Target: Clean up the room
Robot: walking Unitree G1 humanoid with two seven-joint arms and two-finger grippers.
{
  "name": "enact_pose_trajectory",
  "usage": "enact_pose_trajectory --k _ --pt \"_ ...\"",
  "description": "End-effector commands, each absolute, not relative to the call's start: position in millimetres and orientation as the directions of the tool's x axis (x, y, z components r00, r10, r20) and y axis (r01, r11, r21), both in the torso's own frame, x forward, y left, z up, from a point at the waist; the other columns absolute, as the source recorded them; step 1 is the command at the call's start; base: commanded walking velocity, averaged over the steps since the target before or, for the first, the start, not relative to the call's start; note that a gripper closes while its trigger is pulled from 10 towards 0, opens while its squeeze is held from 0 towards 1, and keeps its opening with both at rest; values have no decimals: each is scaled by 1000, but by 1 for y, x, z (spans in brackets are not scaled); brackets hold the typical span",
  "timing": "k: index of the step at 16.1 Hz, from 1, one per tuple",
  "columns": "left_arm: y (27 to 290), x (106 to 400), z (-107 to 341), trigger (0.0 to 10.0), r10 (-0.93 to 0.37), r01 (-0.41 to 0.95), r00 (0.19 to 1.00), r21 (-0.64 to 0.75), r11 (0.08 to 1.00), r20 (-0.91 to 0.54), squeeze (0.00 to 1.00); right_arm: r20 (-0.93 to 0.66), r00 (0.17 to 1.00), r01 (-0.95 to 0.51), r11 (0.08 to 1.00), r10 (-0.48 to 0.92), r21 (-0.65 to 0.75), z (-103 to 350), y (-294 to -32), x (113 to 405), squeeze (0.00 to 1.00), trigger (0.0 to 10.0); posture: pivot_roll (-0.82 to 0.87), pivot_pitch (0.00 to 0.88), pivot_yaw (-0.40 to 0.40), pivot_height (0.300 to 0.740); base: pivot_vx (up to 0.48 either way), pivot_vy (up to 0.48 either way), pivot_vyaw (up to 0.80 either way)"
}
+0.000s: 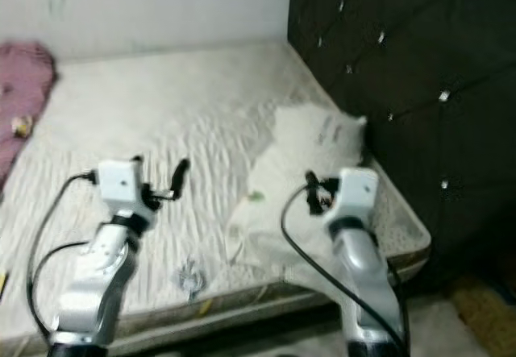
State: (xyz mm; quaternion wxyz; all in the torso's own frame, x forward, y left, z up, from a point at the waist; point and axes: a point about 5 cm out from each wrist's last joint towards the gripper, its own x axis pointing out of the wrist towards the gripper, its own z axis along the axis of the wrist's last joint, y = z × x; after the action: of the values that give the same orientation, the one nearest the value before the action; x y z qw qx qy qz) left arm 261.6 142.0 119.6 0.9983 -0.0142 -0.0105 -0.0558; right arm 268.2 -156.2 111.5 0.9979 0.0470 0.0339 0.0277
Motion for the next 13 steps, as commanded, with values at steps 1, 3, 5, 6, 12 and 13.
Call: enact_pose_trajectory --k 1,3,5,6,12,13 --pt "152 259 113 10000 -60 60 998 -14 998 -13 0 -52 995 -85 991 90 102 114 -147 268 0 10000 0 0 -9 740 0 0 0" --pt "152 256 112 10000 -34 34 999 -24 999 -10 0 -56 994 -83 992 89 92 111 -146 263 0 10000 9 0 -11 740 0 0 800" --pt "152 256 105 10000 -32 33 999 26 999 -35 0 -76 993 -85 990 94 114 106 -141 267 0 10000 18 0 -12 740 0 0 703" --pt "152 259 106 10000 -38 39 999 22 999 -36 0 -73 993 -87 990 95 113 107 -141 270 0 10000 18 0 -11 740 0 0 0" --pt "163 265 119 10000 -11 11 1000 39 999 -11 0 -35 997 -67 994 70 84 120 -154 283 0 10000 34 0 -32 740 0 122 0" --pt "166 260 113 10000 -21 22 999 43 999 -35 0 -48 997 -48 994 53 96 115 -152 281 0 10000 27 0 -30 740 0 480 0"
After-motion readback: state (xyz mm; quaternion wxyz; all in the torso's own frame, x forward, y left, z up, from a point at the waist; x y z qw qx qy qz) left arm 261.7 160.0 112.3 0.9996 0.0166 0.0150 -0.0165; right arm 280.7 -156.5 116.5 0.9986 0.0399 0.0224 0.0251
